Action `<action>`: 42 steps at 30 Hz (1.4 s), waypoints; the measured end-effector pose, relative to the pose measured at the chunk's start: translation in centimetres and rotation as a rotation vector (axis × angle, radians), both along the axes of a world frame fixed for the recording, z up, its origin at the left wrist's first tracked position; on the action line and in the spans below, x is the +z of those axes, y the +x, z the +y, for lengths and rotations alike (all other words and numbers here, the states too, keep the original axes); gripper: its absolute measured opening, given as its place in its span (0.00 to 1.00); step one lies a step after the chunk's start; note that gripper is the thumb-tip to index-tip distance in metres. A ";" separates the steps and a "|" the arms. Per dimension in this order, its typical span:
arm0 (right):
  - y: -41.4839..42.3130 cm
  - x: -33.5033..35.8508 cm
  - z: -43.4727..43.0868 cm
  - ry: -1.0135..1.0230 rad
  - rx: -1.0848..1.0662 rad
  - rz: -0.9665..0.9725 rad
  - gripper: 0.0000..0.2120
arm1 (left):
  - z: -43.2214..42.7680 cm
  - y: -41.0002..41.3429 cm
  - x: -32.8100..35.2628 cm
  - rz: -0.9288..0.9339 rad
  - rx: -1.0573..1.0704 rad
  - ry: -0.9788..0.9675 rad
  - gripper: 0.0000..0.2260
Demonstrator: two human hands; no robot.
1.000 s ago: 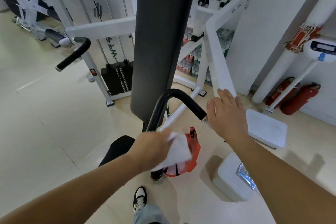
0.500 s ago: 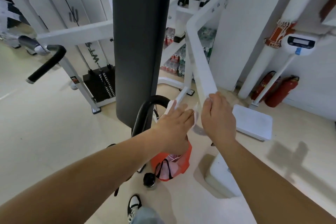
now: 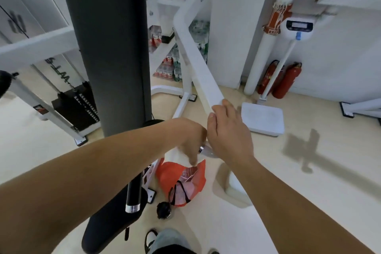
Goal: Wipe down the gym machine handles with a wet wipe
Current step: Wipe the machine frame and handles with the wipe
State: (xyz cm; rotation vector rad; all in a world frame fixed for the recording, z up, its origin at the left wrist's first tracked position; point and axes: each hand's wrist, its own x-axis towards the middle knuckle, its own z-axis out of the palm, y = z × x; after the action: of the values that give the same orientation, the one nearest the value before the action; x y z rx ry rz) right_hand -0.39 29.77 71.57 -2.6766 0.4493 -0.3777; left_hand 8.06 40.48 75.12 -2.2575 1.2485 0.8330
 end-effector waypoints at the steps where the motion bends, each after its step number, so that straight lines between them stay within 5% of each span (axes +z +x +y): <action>1: 0.0 0.0 0.0 -0.002 -0.002 0.008 0.18 | -0.4 -0.1 0.1 0.030 0.036 0.008 0.17; 5: -0.3 -0.1 0.1 -0.011 -0.012 0.009 0.16 | 2.0 -3.0 -1.0 -0.306 -0.096 -0.279 0.02; 9: -0.3 -0.1 0.1 -0.022 -0.018 0.027 0.17 | 8.2 -3.7 -4.6 -0.529 -0.315 -0.725 0.21; 15: -0.2 0.2 0.4 -0.017 -0.041 0.053 0.21 | 12.6 -4.9 -1.6 -0.198 -0.191 -0.469 0.41; 18: -0.3 0.2 0.6 -0.027 -0.054 0.031 0.22 | 10.3 -3.5 -0.6 -0.328 -0.281 -0.555 0.30; 22: -0.1 0.1 0.7 -0.053 -0.062 0.031 0.23 | 5.8 -1.3 -1.8 -0.459 -0.386 -0.430 0.20; 27: -0.1 0.0 0.6 -0.067 -0.052 0.044 0.20 | 1.6 -1.4 -0.3 -0.201 -0.249 -0.185 0.04; 32: -0.2 0.0 0.5 -0.062 -0.062 0.048 0.18 | -0.1 2.1 0.7 0.184 -0.094 0.057 0.23; 35: -0.1 -0.2 0.6 -0.075 -0.055 0.033 0.17 | 0.1 0.2 0.2 0.051 -0.086 -0.084 0.13; 39: 0.0 -0.3 0.5 -0.096 -0.073 0.041 0.17 | 3.7 -2.4 -2.3 -0.451 -0.337 -0.330 0.05; 42: -0.2 -0.3 0.6 -0.124 -0.066 0.041 0.17 | 3.2 -1.4 -2.1 -0.354 -0.300 -0.284 0.09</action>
State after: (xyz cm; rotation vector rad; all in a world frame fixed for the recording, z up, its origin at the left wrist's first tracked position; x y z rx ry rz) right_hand -0.60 30.36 71.22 -2.7990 0.5449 -0.3820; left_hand 6.68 43.73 73.06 -2.2172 1.5492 0.1446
